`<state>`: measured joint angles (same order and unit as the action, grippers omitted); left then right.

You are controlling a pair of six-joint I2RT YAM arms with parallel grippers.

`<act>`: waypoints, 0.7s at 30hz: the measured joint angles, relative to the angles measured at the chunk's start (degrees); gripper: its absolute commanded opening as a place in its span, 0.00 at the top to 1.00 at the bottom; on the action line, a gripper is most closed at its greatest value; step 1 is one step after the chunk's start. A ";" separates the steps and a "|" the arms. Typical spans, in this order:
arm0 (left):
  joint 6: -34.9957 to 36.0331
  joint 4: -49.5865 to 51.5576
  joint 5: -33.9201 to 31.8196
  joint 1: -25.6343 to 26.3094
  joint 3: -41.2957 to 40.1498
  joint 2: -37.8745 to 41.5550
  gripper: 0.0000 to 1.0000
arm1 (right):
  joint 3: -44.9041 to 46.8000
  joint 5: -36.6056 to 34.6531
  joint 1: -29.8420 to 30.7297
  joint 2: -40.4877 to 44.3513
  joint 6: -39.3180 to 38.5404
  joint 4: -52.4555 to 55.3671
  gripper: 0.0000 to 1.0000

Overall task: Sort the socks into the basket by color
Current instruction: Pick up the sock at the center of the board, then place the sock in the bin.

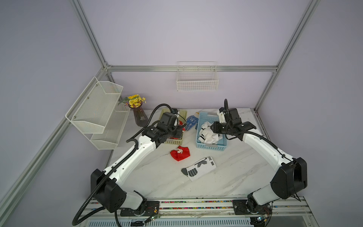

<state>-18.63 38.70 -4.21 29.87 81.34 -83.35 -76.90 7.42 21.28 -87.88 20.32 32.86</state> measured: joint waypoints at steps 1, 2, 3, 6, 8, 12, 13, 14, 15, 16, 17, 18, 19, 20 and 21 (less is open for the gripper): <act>0.59 0.02 0.52 -0.79 1.53 -1.25 1.00 | 0.00 0.02 0.00 0.00 0.00 -0.02 0.66; 1.18 -0.04 0.96 -1.46 2.86 -2.32 1.00 | 0.00 0.02 0.00 0.00 0.00 -0.02 0.66; 1.86 0.00 1.51 -2.27 4.39 -3.54 1.00 | 0.00 0.02 0.00 0.00 0.00 -0.02 0.66; 3.34 -0.02 3.45 -4.59 8.74 -7.39 1.00 | 0.00 0.00 0.00 0.00 0.00 -0.02 0.66; 3.96 -0.09 4.57 -6.03 11.43 -9.99 1.00 | 0.00 0.00 0.00 0.00 0.00 0.00 0.66; 6.16 -0.02 6.54 -8.33 16.72 -15.39 1.00 | -0.02 -0.02 0.00 -0.02 -0.02 0.02 0.66; 6.49 0.00 6.91 -8.70 18.12 -16.81 1.00 | -0.04 -0.04 0.00 0.00 -0.02 0.04 0.66; 6.88 -0.04 7.26 -8.98 19.32 -18.10 1.00 | -0.07 -0.04 0.00 0.00 -0.02 0.04 0.66; 7.32 -0.09 7.61 -9.29 20.59 -19.47 1.00 | -0.13 -0.04 0.00 -0.02 -0.02 0.09 0.66; 7.56 -0.02 7.98 -9.53 21.86 -20.90 1.00 | -0.24 -0.04 0.00 -0.02 -0.02 0.11 0.66; 7.78 -0.09 8.33 -9.68 22.93 -22.10 1.00 | -0.35 -0.04 0.00 -0.02 -0.04 0.17 0.66; 7.98 -0.09 8.70 -9.92 24.04 -23.47 1.00 | -0.48 -0.07 0.00 -0.02 -0.04 0.17 0.66; 8.28 -0.09 8.96 -10.08 25.05 -24.72 1.00 | -0.61 -0.07 0.00 -0.02 -0.04 0.20 0.66; 8.48 -0.13 9.14 -10.25 25.86 -25.75 1.00 | -0.70 -0.07 0.00 0.00 -0.04 0.20 0.66; 8.79 -0.11 9.35 -10.43 26.64 -26.84 1.00 | -0.74 -0.09 0.00 0.00 -0.04 0.20 0.66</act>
<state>-9.85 38.59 5.15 19.44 107.98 -110.19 -77.65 7.33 21.28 -87.88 20.27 33.06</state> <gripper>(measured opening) 0.048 0.340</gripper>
